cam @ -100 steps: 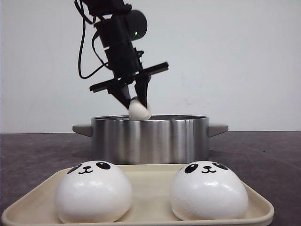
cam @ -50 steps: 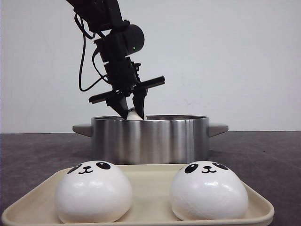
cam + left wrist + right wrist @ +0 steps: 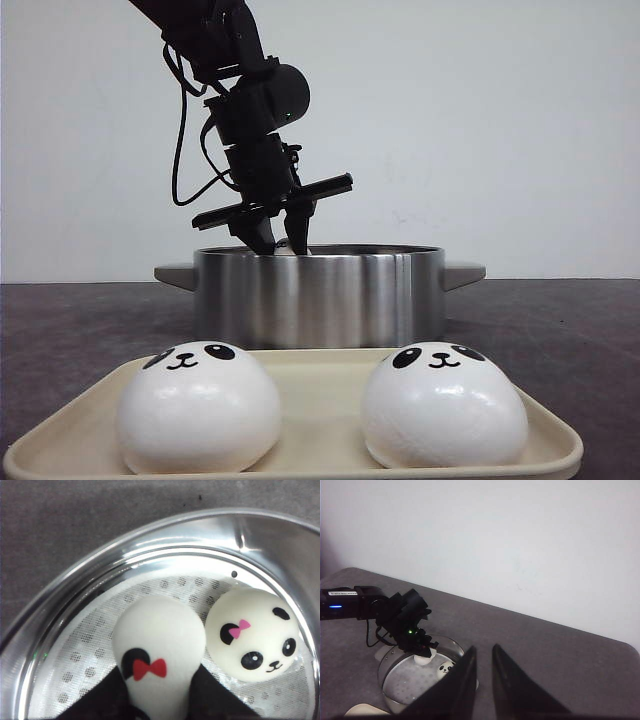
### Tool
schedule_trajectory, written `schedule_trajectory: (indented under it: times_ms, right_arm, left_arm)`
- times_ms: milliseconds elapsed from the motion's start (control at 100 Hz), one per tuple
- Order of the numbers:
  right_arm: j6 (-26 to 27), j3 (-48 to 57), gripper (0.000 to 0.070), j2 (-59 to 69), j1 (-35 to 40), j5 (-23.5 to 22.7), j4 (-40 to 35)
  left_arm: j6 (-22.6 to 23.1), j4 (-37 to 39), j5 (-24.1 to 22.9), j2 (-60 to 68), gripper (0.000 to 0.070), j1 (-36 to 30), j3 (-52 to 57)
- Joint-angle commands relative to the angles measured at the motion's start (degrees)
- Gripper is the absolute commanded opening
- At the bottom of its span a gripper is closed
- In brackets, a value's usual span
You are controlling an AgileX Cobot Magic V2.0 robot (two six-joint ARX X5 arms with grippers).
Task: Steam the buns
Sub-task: 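Lift the bun with the left gripper and lower it into the steamer, then open the left gripper, release the bun, and raise it away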
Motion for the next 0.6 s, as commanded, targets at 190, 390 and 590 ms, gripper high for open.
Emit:
schedule_trajectory:
  times_ms: [190,390,590]
  right_arm:
    - [0.55,1.27,0.0051,0.44,0.35,0.22,-3.91]
    - [0.77,1.27,0.0051,0.44,0.35,0.22,-3.91]
    - [0.81,1.27,0.0051,0.44,0.35,0.22,-3.89]
  left_arm:
    - [0.55,-0.22,-0.04,3.15,0.0003,-0.22,1.7]
    - [0.5,-0.87,0.11,3.58,0.0362,-0.26,1.7]
    - [0.5,-1.75,0.13,3.56,0.0453,-0.26,1.97]
